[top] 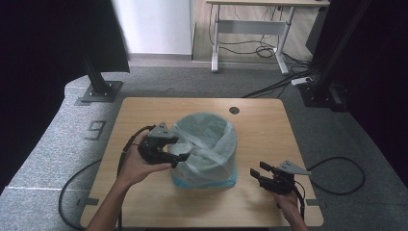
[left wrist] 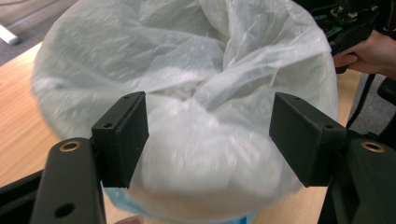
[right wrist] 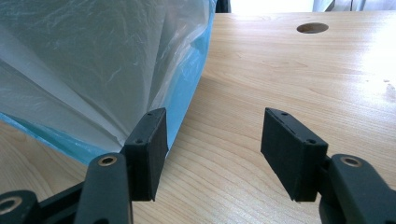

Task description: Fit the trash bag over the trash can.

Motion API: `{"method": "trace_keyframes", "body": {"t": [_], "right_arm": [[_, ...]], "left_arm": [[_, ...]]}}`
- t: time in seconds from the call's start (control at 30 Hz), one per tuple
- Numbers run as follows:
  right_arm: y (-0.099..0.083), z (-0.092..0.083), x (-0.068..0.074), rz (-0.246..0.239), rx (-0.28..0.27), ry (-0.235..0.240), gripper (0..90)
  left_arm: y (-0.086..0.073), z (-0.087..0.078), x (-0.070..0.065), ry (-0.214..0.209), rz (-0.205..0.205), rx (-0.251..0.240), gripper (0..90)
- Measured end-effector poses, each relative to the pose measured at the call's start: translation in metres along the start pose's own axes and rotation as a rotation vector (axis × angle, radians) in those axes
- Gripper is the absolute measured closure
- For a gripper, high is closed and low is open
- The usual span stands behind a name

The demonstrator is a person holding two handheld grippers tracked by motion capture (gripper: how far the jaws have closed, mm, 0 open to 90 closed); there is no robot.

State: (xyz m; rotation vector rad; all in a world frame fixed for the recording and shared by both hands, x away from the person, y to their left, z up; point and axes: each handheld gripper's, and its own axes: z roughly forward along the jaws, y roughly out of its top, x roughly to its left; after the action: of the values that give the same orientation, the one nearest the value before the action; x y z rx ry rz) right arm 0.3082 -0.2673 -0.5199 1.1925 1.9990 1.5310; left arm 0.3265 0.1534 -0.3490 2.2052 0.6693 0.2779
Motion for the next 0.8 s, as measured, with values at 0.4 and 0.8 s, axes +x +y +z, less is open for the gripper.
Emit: {"method": "trace_keyframes", "body": {"t": [0.4, 0.8], "right_arm": [[-0.001, -0.001, -0.002, 0.007, -0.002, -0.002, 39.9], [-0.001, -0.001, -0.003, 0.017, 0.0, -0.007, 39.8]], "left_arm": [[-0.039, -0.021, -0.002, 0.034, -0.025, -0.103, 28.4], [-0.078, -0.031, 0.002, 0.072, -0.081, -0.119, 28.4]]}}
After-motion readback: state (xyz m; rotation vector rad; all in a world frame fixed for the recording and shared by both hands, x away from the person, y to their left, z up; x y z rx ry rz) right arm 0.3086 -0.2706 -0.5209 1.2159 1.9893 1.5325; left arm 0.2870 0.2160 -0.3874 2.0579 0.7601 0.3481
